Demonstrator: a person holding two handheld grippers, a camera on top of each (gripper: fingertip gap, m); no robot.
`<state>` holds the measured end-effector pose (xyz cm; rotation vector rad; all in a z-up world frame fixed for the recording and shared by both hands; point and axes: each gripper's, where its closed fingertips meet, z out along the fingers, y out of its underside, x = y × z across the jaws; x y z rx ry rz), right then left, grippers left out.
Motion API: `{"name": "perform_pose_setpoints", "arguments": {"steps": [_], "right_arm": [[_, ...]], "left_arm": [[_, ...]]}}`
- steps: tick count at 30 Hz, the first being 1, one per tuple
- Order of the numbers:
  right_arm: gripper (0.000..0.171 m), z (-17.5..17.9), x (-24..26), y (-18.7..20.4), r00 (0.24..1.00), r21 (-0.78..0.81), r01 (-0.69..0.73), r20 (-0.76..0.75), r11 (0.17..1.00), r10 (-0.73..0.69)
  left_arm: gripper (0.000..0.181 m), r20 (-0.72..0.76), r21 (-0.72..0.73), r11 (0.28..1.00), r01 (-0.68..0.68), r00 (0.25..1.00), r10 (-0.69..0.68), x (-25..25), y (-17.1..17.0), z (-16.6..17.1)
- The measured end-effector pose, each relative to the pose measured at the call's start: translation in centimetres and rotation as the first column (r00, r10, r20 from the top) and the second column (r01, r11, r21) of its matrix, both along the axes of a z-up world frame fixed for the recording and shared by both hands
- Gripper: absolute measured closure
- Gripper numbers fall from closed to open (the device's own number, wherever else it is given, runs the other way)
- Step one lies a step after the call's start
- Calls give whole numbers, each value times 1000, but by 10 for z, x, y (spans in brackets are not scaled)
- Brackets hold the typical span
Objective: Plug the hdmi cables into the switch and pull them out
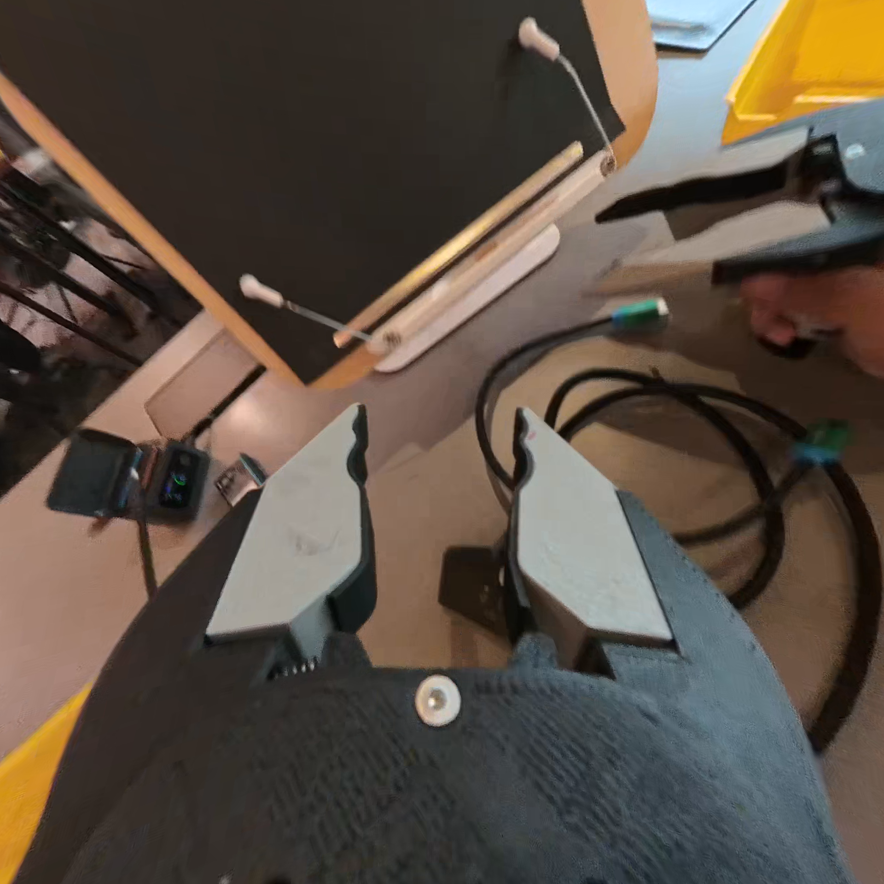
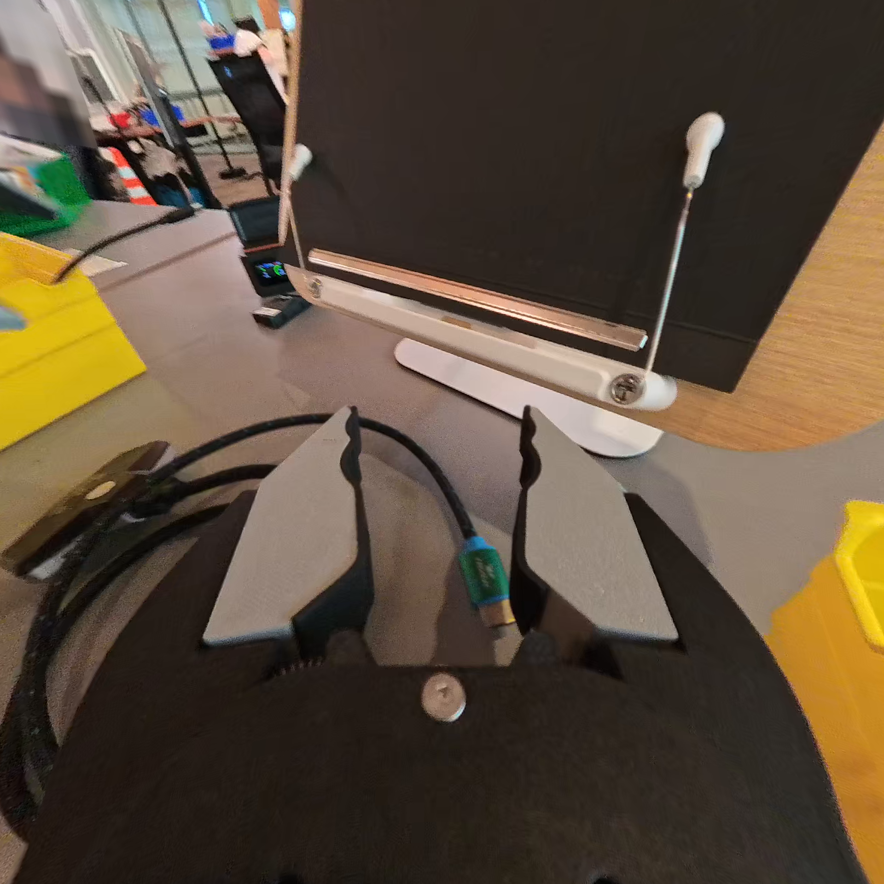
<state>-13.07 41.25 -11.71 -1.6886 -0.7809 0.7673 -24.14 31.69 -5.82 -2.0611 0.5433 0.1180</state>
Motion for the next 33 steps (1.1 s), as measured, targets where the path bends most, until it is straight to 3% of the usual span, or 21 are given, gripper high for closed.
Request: {"name": "perform_pose_setpoints", "arguments": {"steps": [2, 5, 8, 13, 18, 21, 24, 26, 28, 30, 33], "right_arm": [[108, -8, 6, 7, 997, -11, 54, 56, 998, -54], [109, -17, 19, 20, 977, 6, 156, 147, 988, -155], [108, -10, 16, 14, 984, 27, 128, 123, 991, -130], [110, -14, 7, 6, 987, 30, 81, 138, 996, -84], [111, -5, 8, 2, 992, 25, 69, 107, 997, -71], [110, 25, -2, -24, 999, 93, -30, 32, 995, 27], [112, 47, -28, -75, 969, 145, -240, -24, 960, 246], [112, 52, -51, -126, 886, 120, -451, -65, 885, 460], [112, 48, -69, -181, 745, 61, -660, -72, 748, 663], [107, 24, -84, -202, 720, 27, -694, 41, 719, 693], [106, -19, -99, -209, 728, 64, -662, 289, 747, 621]], "left_arm": [[125, 45, -13, 1000, -4, 999, 4, -14, -16, -18], [143, 122, 87, 994, -61, 991, 50, -32, -13, -26], [145, 178, 126, 980, -156, 975, 132, -50, 7, -38], [154, 180, 175, 966, -193, 970, 161, -56, 37, -70], [167, 1, -84, 980, -180, 984, 181, -80, 25, -124], [172, -24, -79, 981, -176, 984, 174, -92, 21, -127], [178, 11, -140, 978, -155, 987, 158, -91, 20, -139], [181, -3, -176, 978, -114, 993, 116, -84, 18, -145], [181, -7, -185, 981, -64, 998, 64, -73, 14, -145], [181, 2, -205, 978, -37, 999, 38, -64, 11, -145], [181, 32, -226, 974, 17, 999, -10, -52, 5, -145]]}}
